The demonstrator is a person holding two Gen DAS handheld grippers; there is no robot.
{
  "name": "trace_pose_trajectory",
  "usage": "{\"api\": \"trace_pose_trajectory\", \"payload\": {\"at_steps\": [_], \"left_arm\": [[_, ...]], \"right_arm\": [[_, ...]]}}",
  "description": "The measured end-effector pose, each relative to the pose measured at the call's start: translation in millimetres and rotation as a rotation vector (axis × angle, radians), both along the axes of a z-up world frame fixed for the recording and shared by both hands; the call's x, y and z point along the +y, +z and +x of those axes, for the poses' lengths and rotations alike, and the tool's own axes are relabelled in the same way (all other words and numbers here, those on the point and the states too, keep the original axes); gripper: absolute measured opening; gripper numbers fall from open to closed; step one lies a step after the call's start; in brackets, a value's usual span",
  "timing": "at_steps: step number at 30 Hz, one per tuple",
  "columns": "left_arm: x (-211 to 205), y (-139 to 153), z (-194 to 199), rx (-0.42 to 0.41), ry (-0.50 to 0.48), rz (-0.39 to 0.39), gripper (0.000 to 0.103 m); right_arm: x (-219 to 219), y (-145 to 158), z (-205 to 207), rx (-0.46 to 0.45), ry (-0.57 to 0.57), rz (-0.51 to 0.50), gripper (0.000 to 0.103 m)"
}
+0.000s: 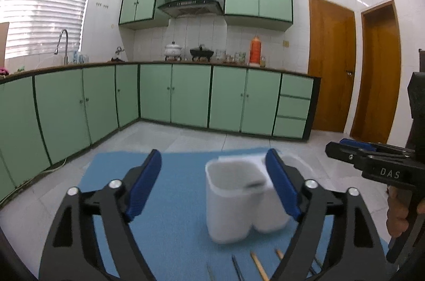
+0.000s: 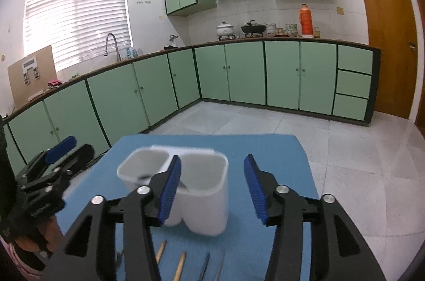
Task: Organize utensils
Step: 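Open both tools to drop the utensils into the white holder, then grasp the large silver spoon with the left tool while the right tool approaches the small silver spoon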
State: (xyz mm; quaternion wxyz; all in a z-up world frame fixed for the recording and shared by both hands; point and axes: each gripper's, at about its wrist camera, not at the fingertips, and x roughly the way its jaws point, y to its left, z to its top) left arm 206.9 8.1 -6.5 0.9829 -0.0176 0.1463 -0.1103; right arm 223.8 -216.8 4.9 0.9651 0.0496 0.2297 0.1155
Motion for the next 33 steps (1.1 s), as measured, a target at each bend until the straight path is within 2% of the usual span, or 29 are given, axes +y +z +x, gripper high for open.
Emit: {"api": "trace_pose_trajectory", "payload": {"at_steps": [2, 6, 10, 15, 18, 20, 28, 33], "left_arm": [[4.6, -4.1, -14.5, 0.038, -0.012, 0.006, 0.087], [15.9, -19.1, -30.5, 0.164, -0.022, 0.02, 0.088], [25.9, -41.9, -40.8, 0.287, -0.018, 0.016, 0.088], [22.5, -76.3, -42.8, 0.398, 0.001, 0.073, 0.088], [20.7, -96.4, -36.8, 0.472, -0.004, 0.08, 0.088], [20.7, -103.4, -33.0, 0.492, -0.01, 0.076, 0.087], [27.9, -119.0, -14.3, 0.566, -0.036, 0.024, 0.07], [26.4, -121.7, -9.1, 0.58, -0.048, 0.018, 0.059]], "right_arm": [[-5.9, -8.3, -13.1, 0.02, -0.016, -0.013, 0.057], [-20.0, -31.4, -32.8, 0.085, -0.036, -0.016, 0.063], [-33.4, -56.7, -47.2, 0.155, -0.069, -0.005, 0.063], [-44.5, -79.5, -58.0, 0.212, -0.088, 0.022, 0.063], [-45.1, -87.6, -61.6, 0.233, -0.091, 0.024, 0.063], [-47.0, -88.4, -61.6, 0.236, -0.091, 0.025, 0.063], [-48.7, -90.8, -63.6, 0.232, -0.091, 0.021, 0.063], [-48.8, -94.9, -63.4, 0.242, -0.091, 0.019, 0.063]]}}
